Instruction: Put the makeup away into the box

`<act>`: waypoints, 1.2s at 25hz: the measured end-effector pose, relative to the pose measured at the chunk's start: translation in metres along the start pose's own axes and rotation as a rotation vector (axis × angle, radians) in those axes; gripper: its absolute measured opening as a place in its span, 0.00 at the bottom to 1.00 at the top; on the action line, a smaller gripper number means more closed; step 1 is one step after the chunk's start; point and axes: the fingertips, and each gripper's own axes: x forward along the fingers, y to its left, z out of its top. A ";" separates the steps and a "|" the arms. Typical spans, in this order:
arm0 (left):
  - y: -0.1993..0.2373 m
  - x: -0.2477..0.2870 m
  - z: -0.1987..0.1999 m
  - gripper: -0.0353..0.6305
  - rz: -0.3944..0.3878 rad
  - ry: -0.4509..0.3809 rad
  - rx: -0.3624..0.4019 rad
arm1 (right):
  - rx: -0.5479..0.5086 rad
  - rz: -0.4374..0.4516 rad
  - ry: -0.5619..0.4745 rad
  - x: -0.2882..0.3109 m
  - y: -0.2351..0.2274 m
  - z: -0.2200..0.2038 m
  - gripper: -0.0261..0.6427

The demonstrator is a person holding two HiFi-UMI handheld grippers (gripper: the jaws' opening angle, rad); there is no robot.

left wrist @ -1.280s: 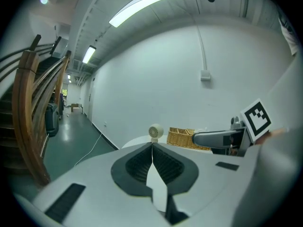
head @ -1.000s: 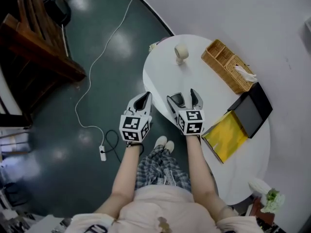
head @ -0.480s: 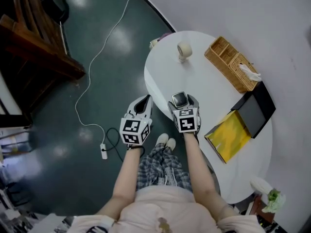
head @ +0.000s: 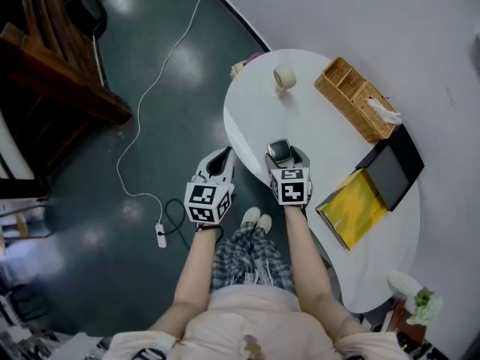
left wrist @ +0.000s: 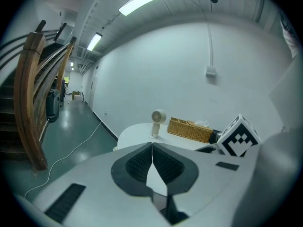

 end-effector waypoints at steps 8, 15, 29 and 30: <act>-0.039 0.012 0.028 0.09 -0.089 -0.028 0.048 | 0.045 -0.092 -0.134 -0.060 -0.035 0.040 0.53; -0.119 0.042 0.043 0.09 -0.250 -0.031 0.107 | 0.117 -0.233 -0.209 -0.126 -0.100 0.039 0.53; -0.308 0.088 0.010 0.09 -0.596 0.063 0.220 | 0.358 -0.505 -0.187 -0.241 -0.221 -0.070 0.53; -0.317 0.090 0.005 0.09 -0.612 0.073 0.226 | 0.373 -0.513 -0.181 -0.244 -0.225 -0.078 0.53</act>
